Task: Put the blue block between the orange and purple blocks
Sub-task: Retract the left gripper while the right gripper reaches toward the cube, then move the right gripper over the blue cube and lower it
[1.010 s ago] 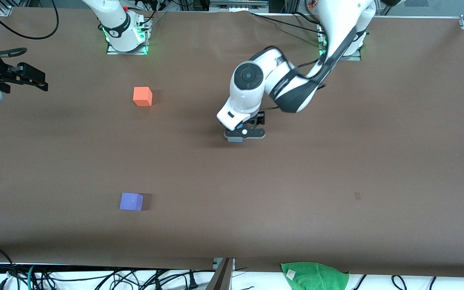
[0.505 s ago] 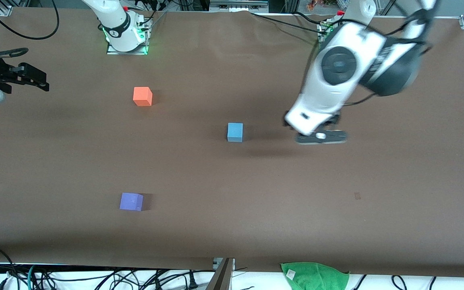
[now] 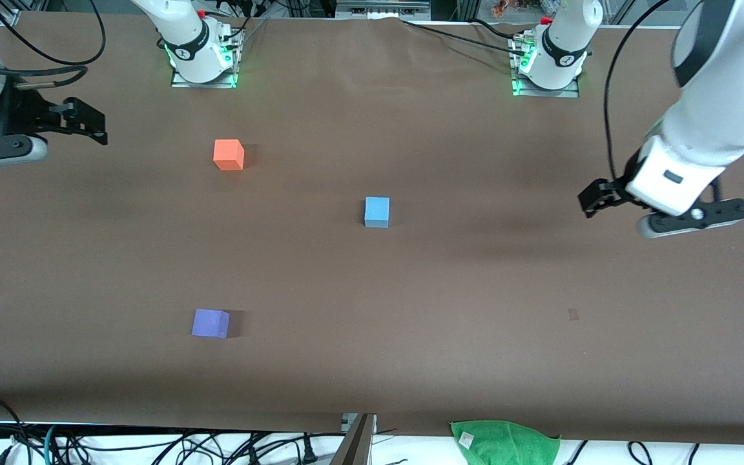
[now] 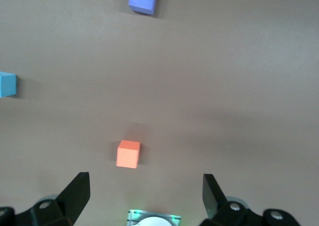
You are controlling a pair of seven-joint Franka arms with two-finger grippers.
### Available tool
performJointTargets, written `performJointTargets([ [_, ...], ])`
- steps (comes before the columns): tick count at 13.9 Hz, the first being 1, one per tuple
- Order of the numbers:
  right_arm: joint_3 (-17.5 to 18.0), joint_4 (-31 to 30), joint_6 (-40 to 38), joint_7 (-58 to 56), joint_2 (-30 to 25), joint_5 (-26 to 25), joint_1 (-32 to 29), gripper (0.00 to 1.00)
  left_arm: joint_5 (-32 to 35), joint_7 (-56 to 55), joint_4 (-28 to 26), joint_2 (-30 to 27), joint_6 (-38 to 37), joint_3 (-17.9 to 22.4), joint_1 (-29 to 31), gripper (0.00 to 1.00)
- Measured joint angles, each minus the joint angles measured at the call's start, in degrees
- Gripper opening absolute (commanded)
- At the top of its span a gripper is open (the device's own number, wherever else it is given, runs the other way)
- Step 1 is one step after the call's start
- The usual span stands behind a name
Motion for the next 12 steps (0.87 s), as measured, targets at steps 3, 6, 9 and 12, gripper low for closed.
performJointTargets([
  [3, 3.3, 0.0, 0.9, 2.4, 0.4, 0.2, 0.2, 1.0, -6.5, 9.7, -1.4, -2.2, -0.9, 8.1, -1.8, 1.0],
  [6, 6.9, 0.0, 2.3, 7.7, 1.3, 0.3, 0.2, 1.0, -12.8, 19.7, -6.6, -5.7, 0.1, 20.4, -6.9, 1.0],
  [9, 11.7, 0.0, 3.0, 11.7, 3.8, 0.5, 0.9, 1.0, -12.8, 20.5, -16.2, -12.6, 5.4, 21.5, -8.1, 1.0],
  [12, 12.9, -0.1, 5.8, 12.5, 8.5, 0.5, 5.2, 1.0, -10.5, 20.5, -20.1, -16.1, 6.4, 21.0, -8.7, 1.0],
])
